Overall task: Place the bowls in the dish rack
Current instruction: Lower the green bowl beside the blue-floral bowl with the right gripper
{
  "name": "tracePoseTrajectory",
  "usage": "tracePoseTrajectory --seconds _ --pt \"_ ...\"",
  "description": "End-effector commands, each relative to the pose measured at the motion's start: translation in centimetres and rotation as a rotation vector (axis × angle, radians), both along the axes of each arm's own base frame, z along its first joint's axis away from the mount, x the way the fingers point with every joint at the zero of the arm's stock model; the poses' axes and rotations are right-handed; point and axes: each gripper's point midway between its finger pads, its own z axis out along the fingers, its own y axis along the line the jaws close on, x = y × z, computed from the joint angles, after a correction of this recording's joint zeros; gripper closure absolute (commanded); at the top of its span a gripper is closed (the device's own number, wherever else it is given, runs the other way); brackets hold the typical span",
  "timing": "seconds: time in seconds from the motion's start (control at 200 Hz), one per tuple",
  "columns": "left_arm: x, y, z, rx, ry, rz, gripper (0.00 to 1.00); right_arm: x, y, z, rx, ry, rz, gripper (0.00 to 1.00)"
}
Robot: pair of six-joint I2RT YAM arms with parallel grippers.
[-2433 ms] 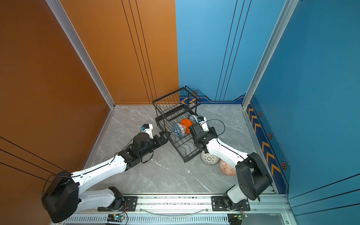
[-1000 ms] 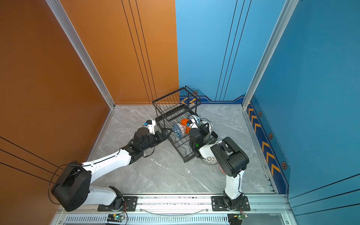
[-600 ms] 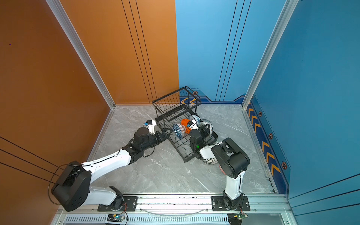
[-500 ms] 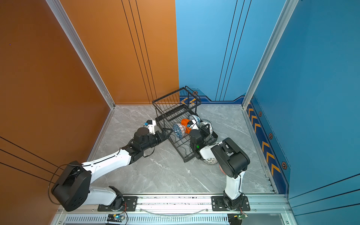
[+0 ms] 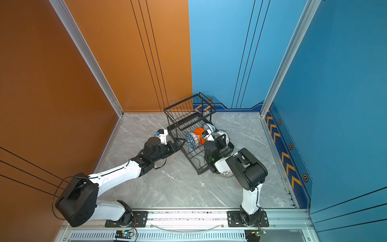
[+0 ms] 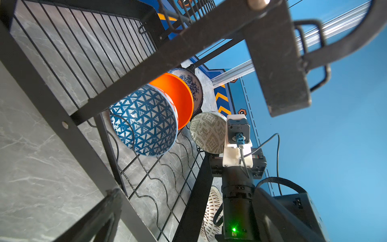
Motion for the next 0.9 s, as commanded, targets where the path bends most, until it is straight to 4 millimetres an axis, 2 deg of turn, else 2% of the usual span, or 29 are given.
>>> tracePoseTrajectory --seconds 0.0,0.52,0.716,0.896 --pt "0.0 -0.5 0.0 -0.008 0.002 -0.021 0.02 -1.2 -1.4 -4.4 -0.085 0.135 -0.04 1.0" --pt "-0.1 -0.6 0.0 -0.007 -0.001 -0.027 0.02 -2.4 -1.6 -6.3 -0.078 0.173 -0.045 1.0" --pt "-0.4 -0.7 0.0 -0.008 0.0 -0.031 0.02 -2.9 -1.5 -6.4 0.004 0.18 -0.035 1.0" --pt "-0.5 -0.6 0.1 -0.007 -0.006 -0.027 0.02 -3.2 -2.1 -6.2 0.1 0.193 -0.047 1.0"
